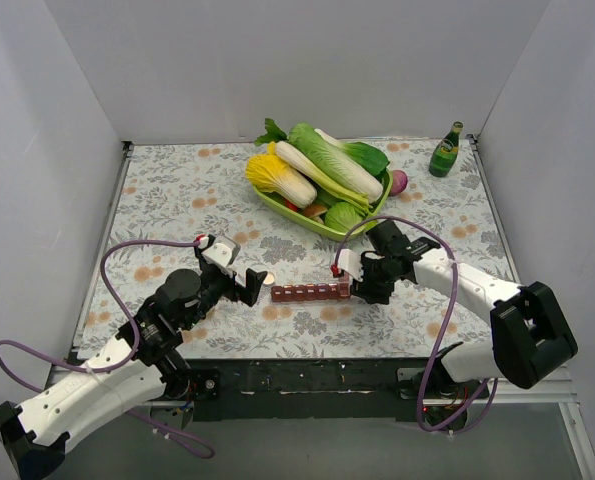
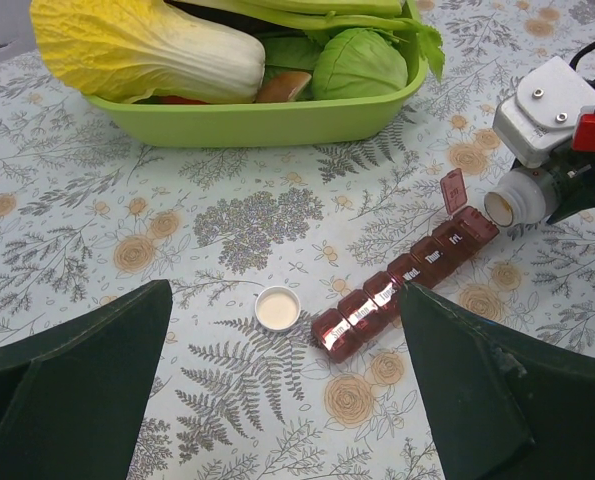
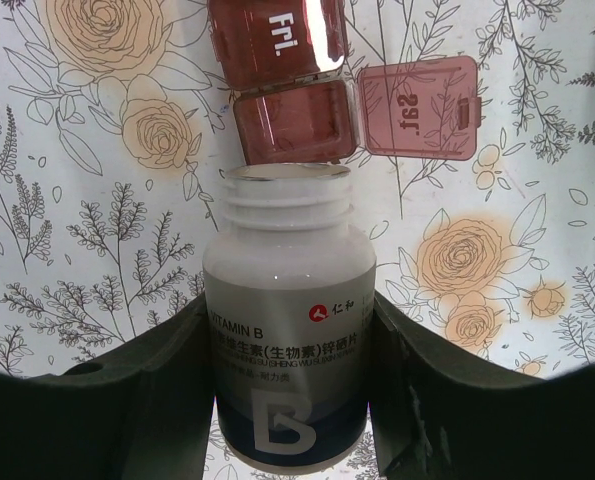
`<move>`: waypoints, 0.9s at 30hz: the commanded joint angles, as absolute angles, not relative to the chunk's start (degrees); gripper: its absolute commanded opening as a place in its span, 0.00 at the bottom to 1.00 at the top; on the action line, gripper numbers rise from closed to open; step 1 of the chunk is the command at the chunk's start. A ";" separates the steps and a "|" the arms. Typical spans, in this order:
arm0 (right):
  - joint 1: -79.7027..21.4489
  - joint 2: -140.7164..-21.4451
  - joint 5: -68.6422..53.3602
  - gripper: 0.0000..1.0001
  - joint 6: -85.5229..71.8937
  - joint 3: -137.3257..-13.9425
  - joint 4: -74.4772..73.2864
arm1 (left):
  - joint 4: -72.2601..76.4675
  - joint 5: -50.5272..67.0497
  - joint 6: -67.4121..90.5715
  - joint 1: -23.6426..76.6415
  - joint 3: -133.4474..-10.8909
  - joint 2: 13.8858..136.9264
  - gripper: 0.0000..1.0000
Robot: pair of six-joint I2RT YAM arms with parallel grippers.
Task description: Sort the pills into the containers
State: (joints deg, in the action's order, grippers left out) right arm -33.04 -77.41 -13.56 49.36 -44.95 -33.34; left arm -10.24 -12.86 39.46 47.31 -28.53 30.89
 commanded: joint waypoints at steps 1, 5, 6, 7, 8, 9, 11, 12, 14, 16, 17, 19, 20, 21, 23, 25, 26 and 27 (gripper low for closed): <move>-33.66 -78.13 -12.75 0.01 48.08 -47.90 -34.54 | -9.32 -12.57 38.85 47.02 -28.30 29.97 0.98; -34.10 -78.57 -12.22 0.01 47.55 -48.34 -34.89 | -9.23 -12.48 38.76 47.02 -28.30 29.88 0.98; -34.19 -78.57 -11.96 0.01 47.55 -48.43 -34.98 | -9.23 -12.48 38.67 47.02 -28.21 29.80 0.98; -34.28 -78.75 -11.87 0.01 47.46 -48.60 -35.07 | -9.32 -12.48 38.76 47.02 -28.30 29.88 0.98; -34.45 -78.75 -11.69 0.01 47.37 -48.60 -35.16 | -9.32 -12.39 38.76 47.02 -28.30 29.80 0.98; -34.54 -78.92 -11.52 0.01 47.20 -48.69 -35.24 | -9.32 -12.39 38.67 47.02 -28.30 29.79 0.98; -34.80 -79.01 -11.34 0.01 47.02 -48.95 -35.51 | -9.23 -12.39 38.67 47.02 -28.30 29.62 0.98; -34.89 -79.10 -11.16 0.01 46.93 -49.04 -35.59 | -9.23 -12.39 38.67 47.02 -28.21 29.71 0.98; -35.24 -79.28 -10.90 0.01 46.76 -49.13 -35.68 | -9.32 -12.39 38.67 47.02 -28.21 29.62 0.98; -35.42 -79.45 -10.72 0.01 46.50 -49.31 -35.95 | -9.23 -12.39 38.67 47.02 -28.30 29.53 0.98; -35.59 -79.54 -10.64 0.01 46.41 -49.48 -36.03 | -9.23 -12.39 38.67 47.02 -28.30 29.44 0.98; -35.77 -79.72 -10.37 0.01 46.32 -49.48 -36.21 | -9.23 -12.22 38.58 47.02 -28.30 29.53 0.98; -35.95 -79.72 -10.20 0.01 46.14 -49.66 -36.30 | -9.23 -12.22 38.58 47.02 -28.30 29.44 0.98; -36.12 -79.80 -9.93 0.01 46.14 -49.57 -36.39 | -9.23 -12.22 38.67 47.02 -28.30 29.44 0.98; -36.38 -79.89 -9.67 0.01 46.05 -49.66 -36.56 | -9.32 -12.13 38.67 47.02 -28.30 29.35 0.98; -36.56 -79.98 -9.23 0.01 46.05 -49.75 -36.91 | -9.23 -12.13 38.67 47.02 -28.30 29.27 0.98; -36.56 -79.98 -9.23 0.01 46.05 -49.83 -37.00 | -9.23 -12.13 38.67 47.11 -28.30 29.35 0.98; -36.65 -79.98 -9.05 0.01 45.97 -49.83 -37.09 | -9.23 -12.04 38.67 47.02 -28.30 29.27 0.98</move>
